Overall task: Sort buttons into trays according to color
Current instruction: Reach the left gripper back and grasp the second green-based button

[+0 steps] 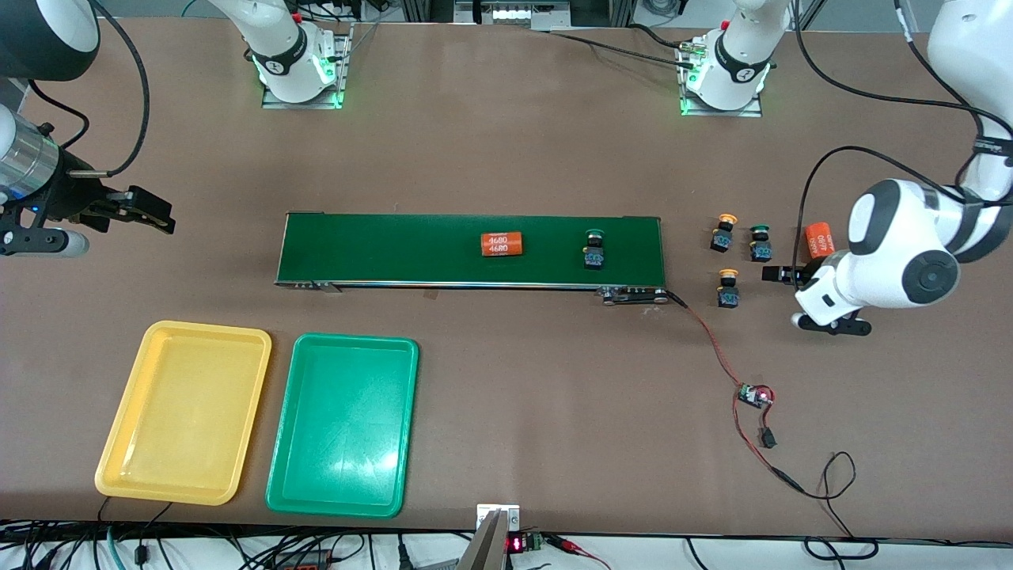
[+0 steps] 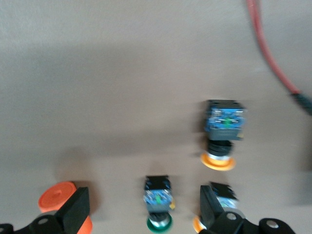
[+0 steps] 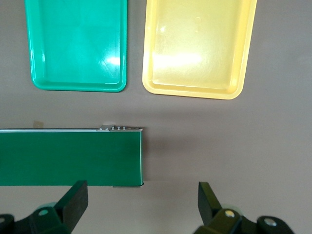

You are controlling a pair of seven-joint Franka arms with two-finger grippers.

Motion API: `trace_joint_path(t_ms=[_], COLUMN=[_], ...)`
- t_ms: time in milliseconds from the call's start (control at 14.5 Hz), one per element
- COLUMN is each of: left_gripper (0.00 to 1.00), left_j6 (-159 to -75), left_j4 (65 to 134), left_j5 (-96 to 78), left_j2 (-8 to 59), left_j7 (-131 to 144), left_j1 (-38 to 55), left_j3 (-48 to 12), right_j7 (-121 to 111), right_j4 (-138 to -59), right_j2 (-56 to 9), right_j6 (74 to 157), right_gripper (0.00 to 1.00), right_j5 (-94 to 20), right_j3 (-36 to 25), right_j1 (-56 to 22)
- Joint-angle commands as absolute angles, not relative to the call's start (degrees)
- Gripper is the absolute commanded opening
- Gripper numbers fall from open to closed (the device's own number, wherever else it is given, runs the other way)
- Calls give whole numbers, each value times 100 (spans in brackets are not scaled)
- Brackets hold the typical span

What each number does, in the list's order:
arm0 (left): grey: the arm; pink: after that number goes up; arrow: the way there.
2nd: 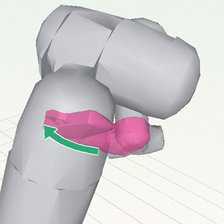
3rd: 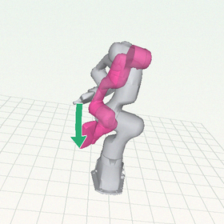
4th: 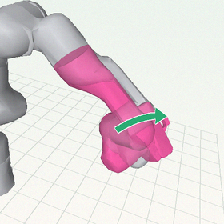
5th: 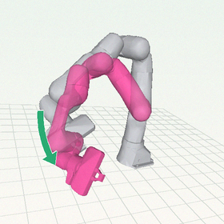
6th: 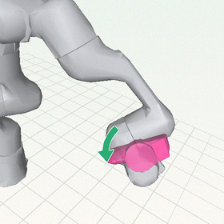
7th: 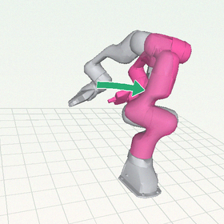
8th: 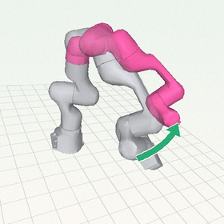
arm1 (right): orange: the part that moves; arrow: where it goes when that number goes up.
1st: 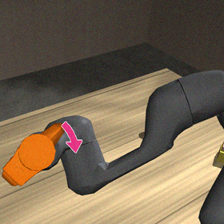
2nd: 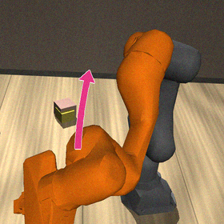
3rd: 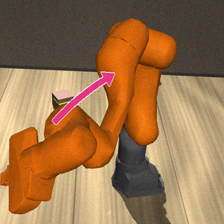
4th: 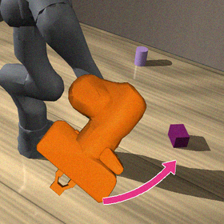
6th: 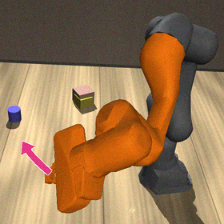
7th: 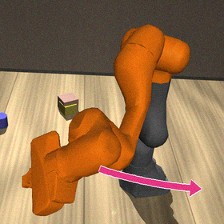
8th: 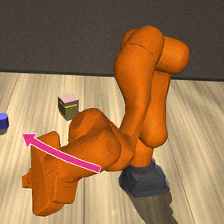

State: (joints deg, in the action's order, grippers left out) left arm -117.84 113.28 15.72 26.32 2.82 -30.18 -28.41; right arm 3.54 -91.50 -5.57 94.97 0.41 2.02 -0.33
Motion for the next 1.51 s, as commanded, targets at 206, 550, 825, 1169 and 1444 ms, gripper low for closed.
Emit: trace_joint_path(t_ms=[206, 550, 825, 1169, 1444], left_gripper=[97, 91, 38, 16, 17], left_j6=[-13551, -13903, -14300, -14177, -12362], left_j4=[13314, 13710, 13843, 13642, 12414], left_j5=[1029, 993, 905, 914, 792], left_j2=[1573, 1661, 1819, 1504, 1204], left_j7=[53, 61, 88, 26, 184], left_j1=[-1741, -1731, -1731, -1731, -1696], left_j3=[-1363, -1283, -1283, -1309, -2073], right_j7=[246, 211, 123, 106, 79], right_j4=[-9097, -9088, -9097, -9114, -9123], right_j2=[-615, -615, -624, -677, -686], right_j6=[9519, 9510, 9466, 9422, 9264], right_gripper=[100, 100, 100, 100, 100], right_j5=[9, 9, 9, 9, 26], right_j3=[211, 193, 202, 202, 202], right_j1=[-9, 9, -9, -18, -18])
